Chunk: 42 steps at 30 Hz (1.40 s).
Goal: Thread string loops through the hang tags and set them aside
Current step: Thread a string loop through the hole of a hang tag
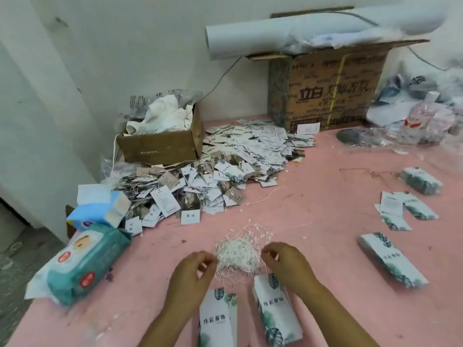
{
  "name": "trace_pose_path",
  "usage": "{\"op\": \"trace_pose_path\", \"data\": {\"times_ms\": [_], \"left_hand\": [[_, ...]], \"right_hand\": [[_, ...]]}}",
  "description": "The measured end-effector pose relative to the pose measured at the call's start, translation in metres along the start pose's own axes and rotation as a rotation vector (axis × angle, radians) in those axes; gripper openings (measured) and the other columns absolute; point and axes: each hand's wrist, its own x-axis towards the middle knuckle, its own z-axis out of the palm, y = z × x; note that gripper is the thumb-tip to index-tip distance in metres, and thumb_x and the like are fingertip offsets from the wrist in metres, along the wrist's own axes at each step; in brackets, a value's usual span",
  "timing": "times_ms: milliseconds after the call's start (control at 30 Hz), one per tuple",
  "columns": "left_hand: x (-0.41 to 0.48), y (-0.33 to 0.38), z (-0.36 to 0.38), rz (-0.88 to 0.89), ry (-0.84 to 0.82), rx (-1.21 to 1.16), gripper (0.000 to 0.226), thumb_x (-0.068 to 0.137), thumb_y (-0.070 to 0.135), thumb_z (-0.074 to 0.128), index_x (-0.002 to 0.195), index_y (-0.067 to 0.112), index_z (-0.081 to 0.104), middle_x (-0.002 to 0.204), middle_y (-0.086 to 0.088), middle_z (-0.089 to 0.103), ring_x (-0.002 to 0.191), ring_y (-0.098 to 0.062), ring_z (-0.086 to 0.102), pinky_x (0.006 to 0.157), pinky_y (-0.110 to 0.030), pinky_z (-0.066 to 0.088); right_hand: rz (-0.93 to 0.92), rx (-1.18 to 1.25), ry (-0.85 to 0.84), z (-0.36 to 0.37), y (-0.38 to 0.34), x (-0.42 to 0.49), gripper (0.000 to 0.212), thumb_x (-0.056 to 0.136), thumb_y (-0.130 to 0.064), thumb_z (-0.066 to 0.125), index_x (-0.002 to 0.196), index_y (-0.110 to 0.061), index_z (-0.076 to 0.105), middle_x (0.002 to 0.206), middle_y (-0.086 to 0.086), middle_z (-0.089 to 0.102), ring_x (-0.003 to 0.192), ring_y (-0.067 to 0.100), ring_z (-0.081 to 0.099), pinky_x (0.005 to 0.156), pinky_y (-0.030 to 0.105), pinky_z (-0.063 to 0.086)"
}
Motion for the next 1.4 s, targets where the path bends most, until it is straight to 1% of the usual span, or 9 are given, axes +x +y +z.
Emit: {"op": "trace_pose_path", "data": {"times_ms": [233, 333, 433, 600, 700, 833, 967, 1167, 1400], "left_hand": [[0.024, 0.003, 0.032, 0.087, -0.161, 0.143, 0.011, 0.091, 0.022, 0.056, 0.09, 0.028, 0.065, 0.09, 0.015, 0.064, 0.084, -0.007, 0.059, 0.077, -0.029, 0.049], [0.023, 0.002, 0.035, 0.073, -0.218, 0.162, 0.013, 0.091, 0.021, 0.056, 0.097, 0.02, 0.067, 0.096, 0.005, 0.067, 0.088, -0.014, 0.061, 0.083, -0.035, 0.051], [0.024, -0.001, 0.037, 0.067, -0.226, 0.157, 0.016, 0.091, 0.021, 0.056, 0.103, 0.018, 0.066, 0.103, 0.001, 0.068, 0.091, -0.017, 0.061, 0.086, -0.037, 0.05], [0.025, 0.003, 0.034, 0.171, -0.072, 0.18, 0.034, 0.093, 0.025, 0.054, 0.127, 0.022, 0.052, 0.126, 0.003, 0.054, 0.107, -0.016, 0.053, 0.091, -0.031, 0.044], [0.029, 0.011, 0.031, 0.202, -0.074, 0.015, 0.043, 0.095, 0.017, 0.052, 0.136, 0.023, 0.042, 0.128, 0.008, 0.051, 0.095, -0.014, 0.056, 0.085, -0.028, 0.045], [0.031, 0.017, 0.028, 0.168, -0.128, -0.143, 0.023, 0.093, 0.011, 0.054, 0.114, 0.017, 0.059, 0.092, 0.003, 0.068, 0.076, -0.011, 0.059, 0.069, -0.022, 0.046], [0.027, 0.014, 0.026, 0.133, -0.105, -0.219, 0.012, 0.092, 0.015, 0.056, 0.087, 0.016, 0.067, 0.061, 0.006, 0.062, 0.059, -0.012, 0.052, 0.061, -0.027, 0.041], [0.02, 0.007, 0.015, 0.137, -0.035, -0.235, 0.022, 0.091, 0.015, 0.057, 0.072, 0.022, 0.064, 0.053, 0.007, 0.057, 0.059, -0.02, 0.05, 0.061, -0.031, 0.04], [0.009, 0.01, 0.012, 0.173, -0.028, -0.215, 0.025, 0.092, 0.013, 0.055, 0.072, 0.026, 0.061, 0.061, 0.007, 0.06, 0.061, -0.011, 0.053, 0.063, -0.026, 0.041]], "right_hand": [[0.224, -0.189, -0.058, 0.022, 0.001, 0.038, 0.021, 0.079, -0.022, 0.068, 0.095, -0.011, 0.062, 0.093, 0.007, 0.066, 0.086, 0.024, 0.064, 0.071, 0.03, 0.052], [0.199, -0.278, -0.051, 0.026, -0.002, 0.041, 0.014, 0.077, -0.012, 0.066, 0.091, -0.011, 0.06, 0.09, 0.008, 0.064, 0.085, 0.024, 0.063, 0.066, 0.027, 0.048], [0.168, -0.317, -0.048, 0.026, -0.006, 0.045, 0.021, 0.078, -0.012, 0.067, 0.098, -0.01, 0.063, 0.089, 0.006, 0.064, 0.087, 0.024, 0.063, 0.073, 0.032, 0.053], [-0.096, -0.181, 0.096, 0.018, -0.013, 0.037, 0.005, 0.089, -0.011, 0.055, 0.087, -0.013, 0.06, 0.093, 0.007, 0.066, 0.085, 0.024, 0.06, 0.075, 0.032, 0.048], [-0.309, -0.033, 0.085, 0.015, -0.027, 0.027, 0.017, 0.087, -0.002, 0.051, 0.082, -0.018, 0.053, 0.081, 0.001, 0.064, 0.077, 0.02, 0.057, 0.069, 0.029, 0.044], [-0.417, 0.124, 0.13, 0.015, -0.039, 0.015, 0.014, 0.087, 0.0, 0.053, 0.091, -0.011, 0.061, 0.079, -0.002, 0.062, 0.074, 0.014, 0.056, 0.067, 0.023, 0.042], [-0.488, 0.056, 0.224, 0.009, -0.042, 0.011, 0.018, 0.09, -0.002, 0.052, 0.102, -0.006, 0.064, 0.097, 0.008, 0.067, 0.088, 0.019, 0.057, 0.076, 0.025, 0.041], [-0.525, -0.368, 0.356, 0.007, -0.026, 0.011, 0.027, 0.095, -0.005, 0.045, 0.115, -0.011, 0.062, 0.112, 0.007, 0.059, 0.107, 0.023, 0.044, 0.085, 0.034, 0.041], [-0.388, -0.403, 0.453, 0.01, -0.014, 0.001, 0.025, 0.093, -0.004, 0.041, 0.109, -0.009, 0.06, 0.109, 0.006, 0.056, 0.1, 0.024, 0.047, 0.072, 0.033, 0.04]]}}
